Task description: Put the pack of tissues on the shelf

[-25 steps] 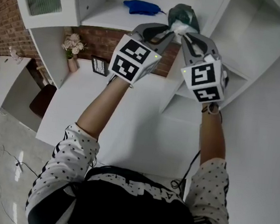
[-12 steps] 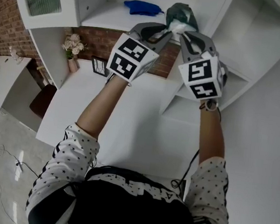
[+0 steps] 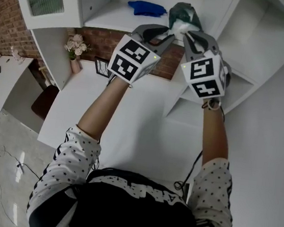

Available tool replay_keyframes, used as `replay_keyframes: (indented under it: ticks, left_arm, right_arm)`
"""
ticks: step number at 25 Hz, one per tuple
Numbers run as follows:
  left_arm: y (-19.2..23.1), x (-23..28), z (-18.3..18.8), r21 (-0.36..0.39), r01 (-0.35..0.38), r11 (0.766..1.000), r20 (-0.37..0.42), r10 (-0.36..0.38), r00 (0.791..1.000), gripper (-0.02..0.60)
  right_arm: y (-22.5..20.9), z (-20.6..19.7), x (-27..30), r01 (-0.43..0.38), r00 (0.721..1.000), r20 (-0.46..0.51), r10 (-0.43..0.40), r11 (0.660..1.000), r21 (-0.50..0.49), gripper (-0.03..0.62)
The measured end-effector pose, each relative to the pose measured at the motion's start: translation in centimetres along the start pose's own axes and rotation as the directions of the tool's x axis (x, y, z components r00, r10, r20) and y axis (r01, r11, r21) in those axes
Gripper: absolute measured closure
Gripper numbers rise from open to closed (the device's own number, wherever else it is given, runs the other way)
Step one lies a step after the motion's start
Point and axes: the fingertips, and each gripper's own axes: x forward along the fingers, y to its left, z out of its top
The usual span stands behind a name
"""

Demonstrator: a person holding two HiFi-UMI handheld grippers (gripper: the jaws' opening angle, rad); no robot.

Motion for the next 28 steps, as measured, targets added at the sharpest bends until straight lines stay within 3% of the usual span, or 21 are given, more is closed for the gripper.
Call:
replay_keyframes:
  ticks: [7, 15, 19, 28]
  left_arm:
    - [0.0, -0.2, 0.0, 0.004, 0.002, 1.000, 0.000, -0.002, 1.000, 0.463]
    - [-0.9, -1.9, 1.5, 0.018, 0.010, 1.000, 0.050, -0.011, 0.999, 0.465]
    - [-2.4, -3.2, 1.5, 0.005, 0.022, 1.000, 0.084, -0.022, 0.996, 0.521]
    - [-5.9, -7.1, 0.1, -0.018, 0.043, 0.999, 0.066, -0.041, 0.997, 0.548]
  right_arm:
    - [-0.1, 0.1, 0.2, 0.002, 1.000, 0.006, -0.002, 1.000, 0.016, 0.543]
    - [0.1, 2.8, -2.6, 0.026, 0.988, 0.151, -0.039, 0.996, 0.090, 0.543]
    - [1.0, 2.6, -4.5, 0.019, 0.979, 0.196, -0.049, 0.988, 0.153, 0.549]
    - [4.9, 0.4, -9.1, -0.070, 0.967, 0.252, -0.028, 0.926, 0.370, 0.562]
